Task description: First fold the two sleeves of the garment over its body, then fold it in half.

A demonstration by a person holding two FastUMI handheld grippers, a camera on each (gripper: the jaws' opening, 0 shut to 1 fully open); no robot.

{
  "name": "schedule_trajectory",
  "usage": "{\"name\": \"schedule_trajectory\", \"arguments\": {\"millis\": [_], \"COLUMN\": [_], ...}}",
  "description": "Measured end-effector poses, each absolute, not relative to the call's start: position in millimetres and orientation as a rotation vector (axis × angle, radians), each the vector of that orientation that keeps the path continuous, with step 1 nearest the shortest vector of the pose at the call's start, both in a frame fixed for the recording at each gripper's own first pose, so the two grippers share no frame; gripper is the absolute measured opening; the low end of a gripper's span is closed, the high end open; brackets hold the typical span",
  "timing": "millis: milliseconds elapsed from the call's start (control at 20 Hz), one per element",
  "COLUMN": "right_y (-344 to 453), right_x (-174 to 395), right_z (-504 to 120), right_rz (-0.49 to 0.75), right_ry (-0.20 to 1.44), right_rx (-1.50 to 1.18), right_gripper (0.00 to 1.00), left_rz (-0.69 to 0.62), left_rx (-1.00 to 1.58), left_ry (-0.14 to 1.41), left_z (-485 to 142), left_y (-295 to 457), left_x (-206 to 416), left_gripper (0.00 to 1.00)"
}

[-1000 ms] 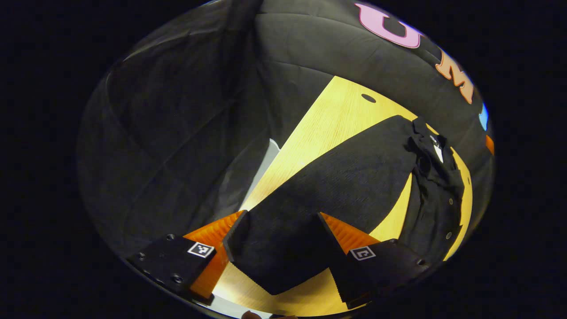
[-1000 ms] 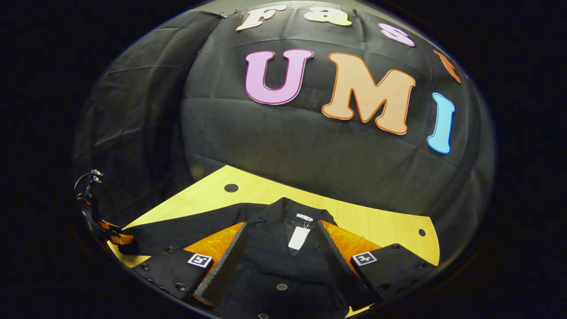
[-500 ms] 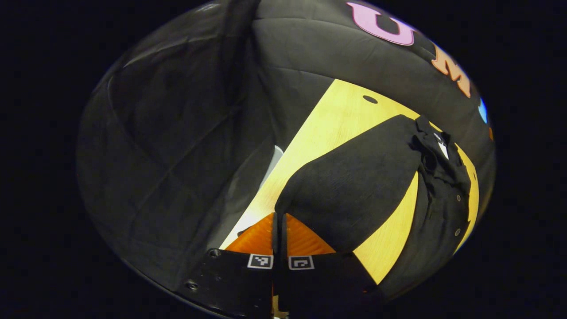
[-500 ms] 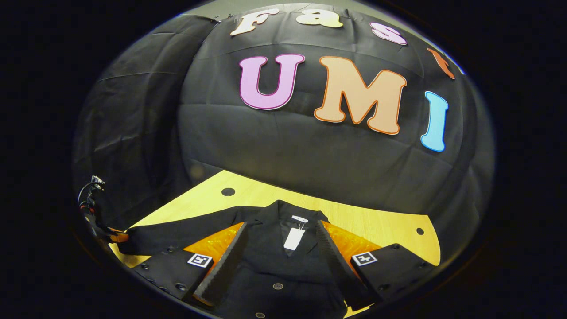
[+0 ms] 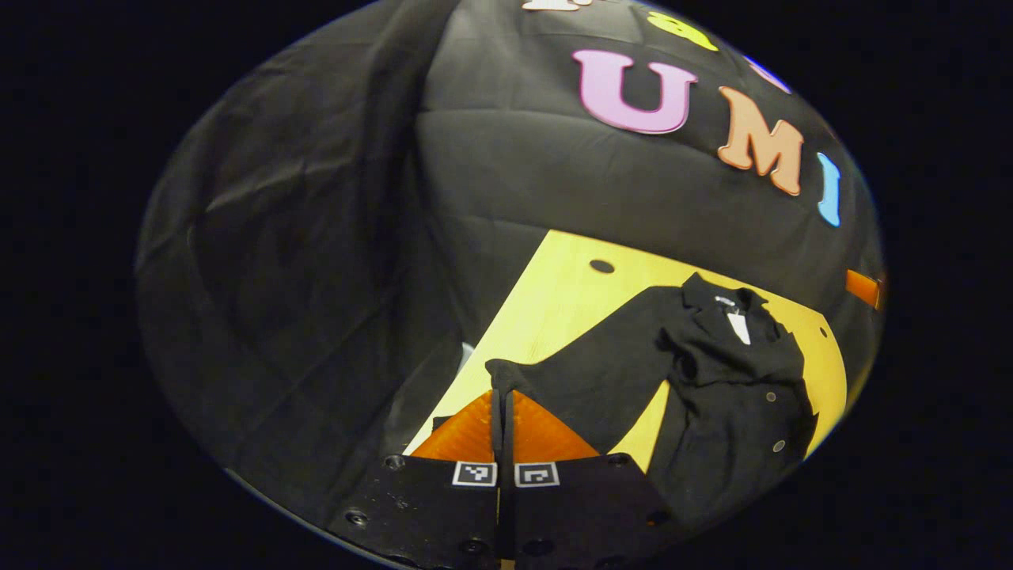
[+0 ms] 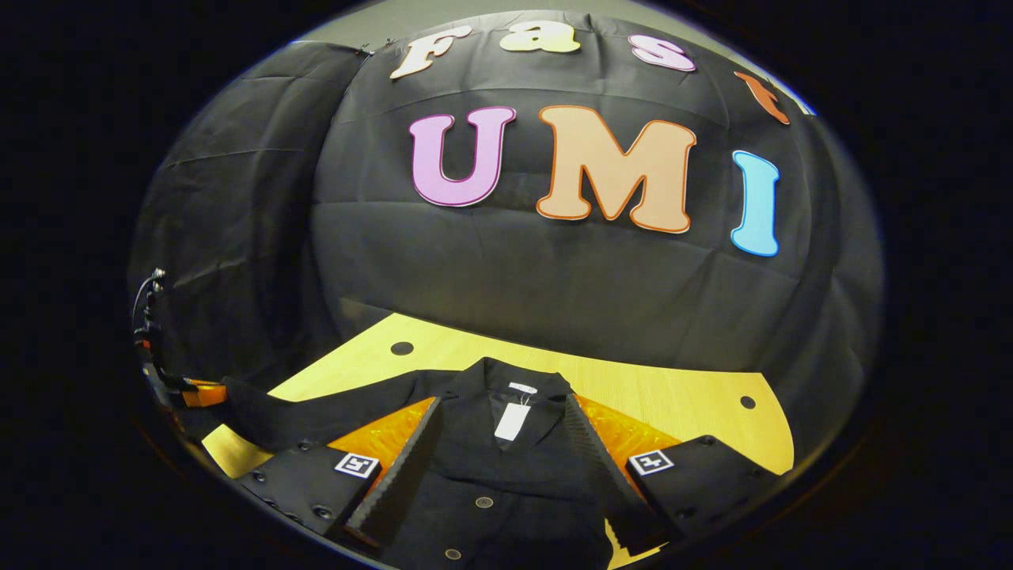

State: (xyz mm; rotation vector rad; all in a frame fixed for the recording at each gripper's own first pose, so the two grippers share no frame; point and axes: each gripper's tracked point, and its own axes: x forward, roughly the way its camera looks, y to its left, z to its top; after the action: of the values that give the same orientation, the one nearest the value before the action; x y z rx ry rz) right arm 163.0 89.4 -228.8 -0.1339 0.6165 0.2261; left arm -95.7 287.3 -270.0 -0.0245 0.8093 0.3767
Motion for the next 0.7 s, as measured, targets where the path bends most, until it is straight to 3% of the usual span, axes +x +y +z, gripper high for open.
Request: {"name": "schedule_trajectory", "arguments": {"millis": [700], "right_y": [-35.3], "right_x": [137.1], "right_z": [-223.6], "right_rz": [0.105], "right_ry": [0.614], "right_rx": [-0.051], "right_gripper": [0.99], "left_rz": [0.131], "left_rx": [0.059], "left_ry": [0.587], "left_z": [-209.2], "left_y": [161.7], "left_x": [40.2], "left_gripper": [0.0]}}
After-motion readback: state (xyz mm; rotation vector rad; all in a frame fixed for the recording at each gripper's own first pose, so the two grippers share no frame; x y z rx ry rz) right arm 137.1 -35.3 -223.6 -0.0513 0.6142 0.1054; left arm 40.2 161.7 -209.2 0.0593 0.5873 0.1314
